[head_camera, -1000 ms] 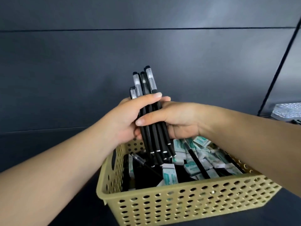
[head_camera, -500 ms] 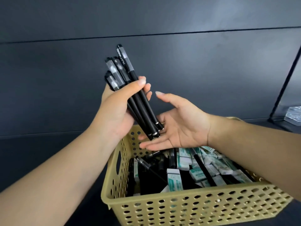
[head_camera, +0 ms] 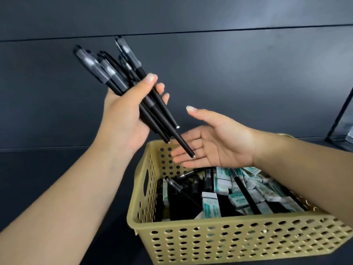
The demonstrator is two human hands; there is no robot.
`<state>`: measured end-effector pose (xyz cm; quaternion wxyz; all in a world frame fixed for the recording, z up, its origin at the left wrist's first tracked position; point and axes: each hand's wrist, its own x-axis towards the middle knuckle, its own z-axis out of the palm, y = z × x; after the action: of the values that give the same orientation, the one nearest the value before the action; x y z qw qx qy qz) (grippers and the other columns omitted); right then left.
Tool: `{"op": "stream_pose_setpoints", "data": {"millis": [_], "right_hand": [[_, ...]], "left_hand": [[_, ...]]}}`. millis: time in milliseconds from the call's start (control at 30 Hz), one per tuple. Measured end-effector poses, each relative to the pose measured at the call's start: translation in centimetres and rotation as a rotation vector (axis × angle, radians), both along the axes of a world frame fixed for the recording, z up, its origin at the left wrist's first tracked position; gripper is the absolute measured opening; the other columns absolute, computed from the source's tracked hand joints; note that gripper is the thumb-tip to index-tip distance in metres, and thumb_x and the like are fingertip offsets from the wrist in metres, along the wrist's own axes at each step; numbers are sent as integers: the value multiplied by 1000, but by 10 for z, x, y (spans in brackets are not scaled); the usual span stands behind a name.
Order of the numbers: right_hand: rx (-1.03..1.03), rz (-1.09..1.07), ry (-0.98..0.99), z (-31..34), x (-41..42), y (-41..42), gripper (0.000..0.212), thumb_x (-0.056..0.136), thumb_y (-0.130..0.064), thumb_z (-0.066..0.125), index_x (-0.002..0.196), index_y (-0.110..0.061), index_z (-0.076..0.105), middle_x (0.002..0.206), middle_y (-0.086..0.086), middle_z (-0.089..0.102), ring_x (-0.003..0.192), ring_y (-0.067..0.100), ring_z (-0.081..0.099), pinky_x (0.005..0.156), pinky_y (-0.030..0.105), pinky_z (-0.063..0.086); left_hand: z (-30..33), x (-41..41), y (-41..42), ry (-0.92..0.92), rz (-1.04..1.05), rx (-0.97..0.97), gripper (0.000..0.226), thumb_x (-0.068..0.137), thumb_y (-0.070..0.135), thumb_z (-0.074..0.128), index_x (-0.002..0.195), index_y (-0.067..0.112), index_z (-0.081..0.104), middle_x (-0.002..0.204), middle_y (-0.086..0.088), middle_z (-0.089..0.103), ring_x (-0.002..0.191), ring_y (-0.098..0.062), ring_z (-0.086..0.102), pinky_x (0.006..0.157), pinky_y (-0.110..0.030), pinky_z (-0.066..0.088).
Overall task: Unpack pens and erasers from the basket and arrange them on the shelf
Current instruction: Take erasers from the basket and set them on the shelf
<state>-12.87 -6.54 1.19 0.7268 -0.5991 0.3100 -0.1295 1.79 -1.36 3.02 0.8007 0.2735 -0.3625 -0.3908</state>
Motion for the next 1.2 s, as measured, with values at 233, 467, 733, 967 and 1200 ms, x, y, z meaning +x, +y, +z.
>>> {"op": "stream_pose_setpoints", "data": {"millis": [233, 467, 733, 967, 1200], "right_hand": [[-526, 192, 668, -28, 14, 7, 35, 85, -32, 61, 107, -5, 63, 114, 4, 61, 100, 14, 60, 86, 23, 49], [-780, 340, 928, -40, 27, 16, 32, 81, -36, 65, 107, -17, 64, 104, -4, 63, 91, 13, 54, 65, 15, 37], [-453, -53, 176, 4, 4, 4, 14, 64, -19, 69, 76, -12, 68, 71, -2, 69, 64, 4, 61, 62, 13, 53], [-834, -267, -153, 26, 26, 15, 8, 78, -12, 67, 80, -19, 72, 68, -10, 71, 67, -3, 63, 77, 12, 50], [-982, -380, 13, 18, 32, 15, 32, 90, -29, 53, 92, -1, 70, 80, 17, 68, 68, 26, 62, 80, 33, 51]], "left_hand": [[-23, 16, 4, -478, 223, -57, 23, 77, 9, 66, 82, 31, 63, 64, 11, 65, 63, -8, 63, 70, -32, 54], [-46, 20, -1, -789, 241, 15, 13, 73, 17, 68, 80, 9, 60, 63, 14, 66, 66, -2, 64, 63, -13, 46], [-43, 24, 6, -177, 134, 48, 11, 83, 8, 64, 76, 15, 58, 60, 8, 62, 60, -9, 62, 65, -27, 53], [-24, 5, 7, 76, -243, 134, 34, 68, 20, 59, 95, -1, 63, 93, -12, 71, 85, -23, 69, 70, -35, 58], [-12, -3, -4, 125, -85, 179, 23, 80, 3, 62, 103, -4, 60, 81, -10, 69, 75, -18, 70, 59, -28, 56]]}}
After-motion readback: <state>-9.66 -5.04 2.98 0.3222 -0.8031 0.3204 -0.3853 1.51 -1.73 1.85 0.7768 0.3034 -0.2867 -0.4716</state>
